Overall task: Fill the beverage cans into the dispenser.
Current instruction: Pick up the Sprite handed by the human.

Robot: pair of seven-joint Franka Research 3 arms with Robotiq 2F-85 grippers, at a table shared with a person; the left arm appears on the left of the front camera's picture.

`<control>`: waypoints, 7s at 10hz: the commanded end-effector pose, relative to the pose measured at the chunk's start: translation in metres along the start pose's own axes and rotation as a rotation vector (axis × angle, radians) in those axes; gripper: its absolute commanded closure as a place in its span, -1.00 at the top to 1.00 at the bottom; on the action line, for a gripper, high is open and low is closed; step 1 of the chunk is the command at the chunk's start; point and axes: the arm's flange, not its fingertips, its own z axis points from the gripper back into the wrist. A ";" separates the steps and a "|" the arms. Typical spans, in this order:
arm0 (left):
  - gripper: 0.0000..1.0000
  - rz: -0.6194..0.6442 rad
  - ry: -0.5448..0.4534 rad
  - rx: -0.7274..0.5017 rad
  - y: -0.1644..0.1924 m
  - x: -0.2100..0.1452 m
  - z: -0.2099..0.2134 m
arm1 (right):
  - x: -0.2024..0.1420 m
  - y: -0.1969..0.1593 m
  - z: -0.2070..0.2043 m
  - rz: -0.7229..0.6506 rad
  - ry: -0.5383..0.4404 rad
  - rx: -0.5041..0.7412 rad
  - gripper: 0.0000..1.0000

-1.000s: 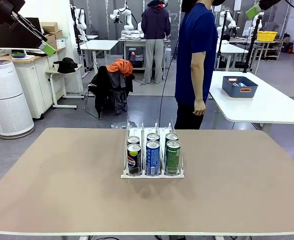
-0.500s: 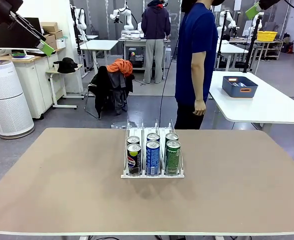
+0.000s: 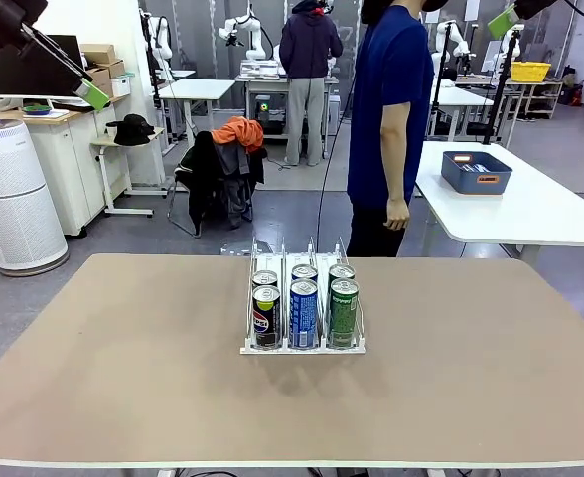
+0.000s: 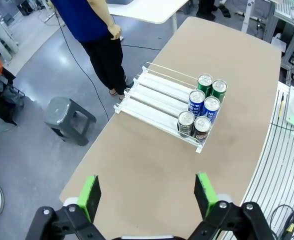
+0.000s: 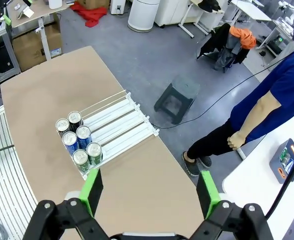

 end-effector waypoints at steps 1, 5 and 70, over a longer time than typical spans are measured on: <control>1.00 0.085 0.018 -0.006 0.003 0.006 0.004 | 0.001 -0.006 0.000 -0.048 0.024 -0.006 1.00; 1.00 0.072 -0.001 0.001 0.002 0.002 0.001 | -0.002 -0.005 -0.001 -0.028 0.005 -0.004 1.00; 1.00 0.128 -0.022 -0.023 0.006 0.056 0.027 | -0.014 -0.013 0.028 -0.046 0.059 0.015 1.00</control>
